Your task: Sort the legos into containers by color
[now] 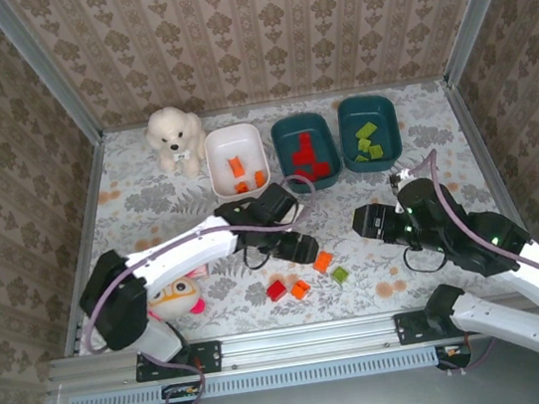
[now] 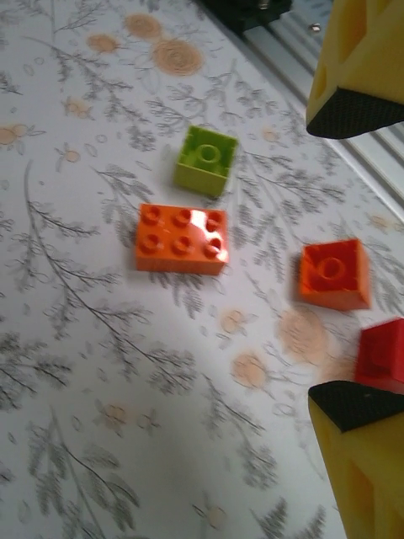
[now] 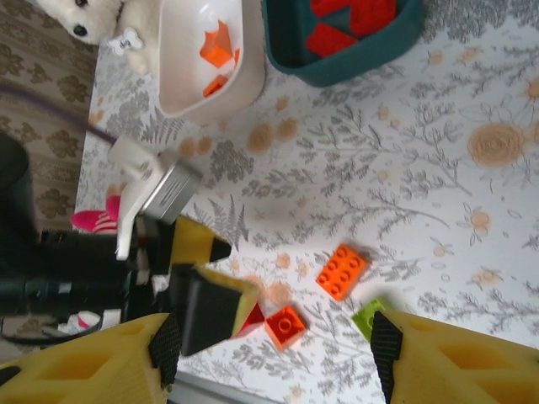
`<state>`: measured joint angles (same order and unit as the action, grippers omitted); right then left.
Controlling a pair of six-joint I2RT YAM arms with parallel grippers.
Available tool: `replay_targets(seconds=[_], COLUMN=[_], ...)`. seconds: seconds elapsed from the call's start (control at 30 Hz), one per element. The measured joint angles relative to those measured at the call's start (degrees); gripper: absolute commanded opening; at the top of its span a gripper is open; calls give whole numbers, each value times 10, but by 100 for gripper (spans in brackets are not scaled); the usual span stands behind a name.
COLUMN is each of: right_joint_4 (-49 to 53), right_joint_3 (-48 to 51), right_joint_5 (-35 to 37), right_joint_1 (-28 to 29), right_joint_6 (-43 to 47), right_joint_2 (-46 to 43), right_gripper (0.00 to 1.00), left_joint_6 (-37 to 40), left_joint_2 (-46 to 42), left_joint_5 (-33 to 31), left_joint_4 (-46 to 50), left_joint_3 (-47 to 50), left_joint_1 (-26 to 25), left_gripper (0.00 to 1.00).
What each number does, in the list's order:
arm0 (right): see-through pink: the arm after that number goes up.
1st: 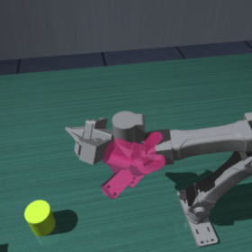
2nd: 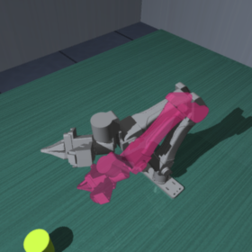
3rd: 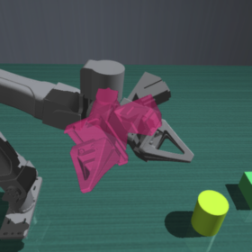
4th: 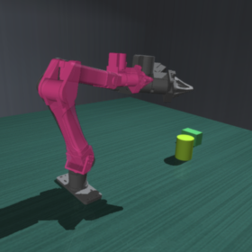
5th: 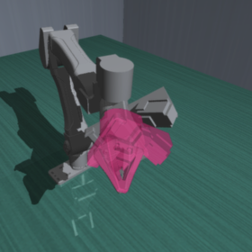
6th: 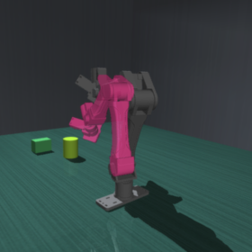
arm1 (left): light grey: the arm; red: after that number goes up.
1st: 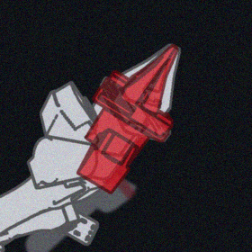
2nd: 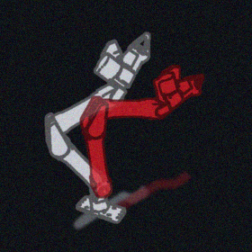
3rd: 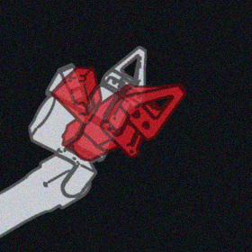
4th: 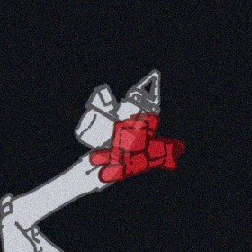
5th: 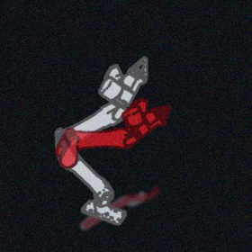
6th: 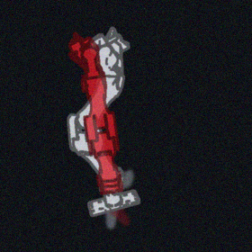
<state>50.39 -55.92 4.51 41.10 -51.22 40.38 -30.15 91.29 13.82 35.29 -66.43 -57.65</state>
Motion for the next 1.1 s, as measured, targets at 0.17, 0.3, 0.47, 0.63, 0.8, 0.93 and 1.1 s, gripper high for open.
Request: replay_targets(seconds=[0.17,0.3,0.47,0.63,0.8,0.93,1.1], right_joint_4=[22,26,26,42,54,56,56], right_joint_3=[21,21,21,21,21,21,21], right_joint_5=[-50,-98,-151,-172,-179,-181,-181], right_joint_1=[0,0,0,0,0,0,0], right_joint_6=[9,35,57,61,61,61,61], right_joint_2=[-48,-100,-172,-192,-192,-192,-192], right_gripper=[73,83,87,87,86,86,86], left_joint_6=[-34,-62,-90,-102,-110,-116,-115], left_joint_2=[110,183,236,268,280,285,290], left_joint_5=[-47,-79,-103,-120,-128,-131,-137], left_joint_4=[19,39,69,87,94,95,97], left_joint_3=[-110,-171,-197,-226,-231,-231,-229], left_joint_1=[-44,-68,-76,-81,-84,-84,-84], left_gripper=[80,81,81,79,72,69,62])
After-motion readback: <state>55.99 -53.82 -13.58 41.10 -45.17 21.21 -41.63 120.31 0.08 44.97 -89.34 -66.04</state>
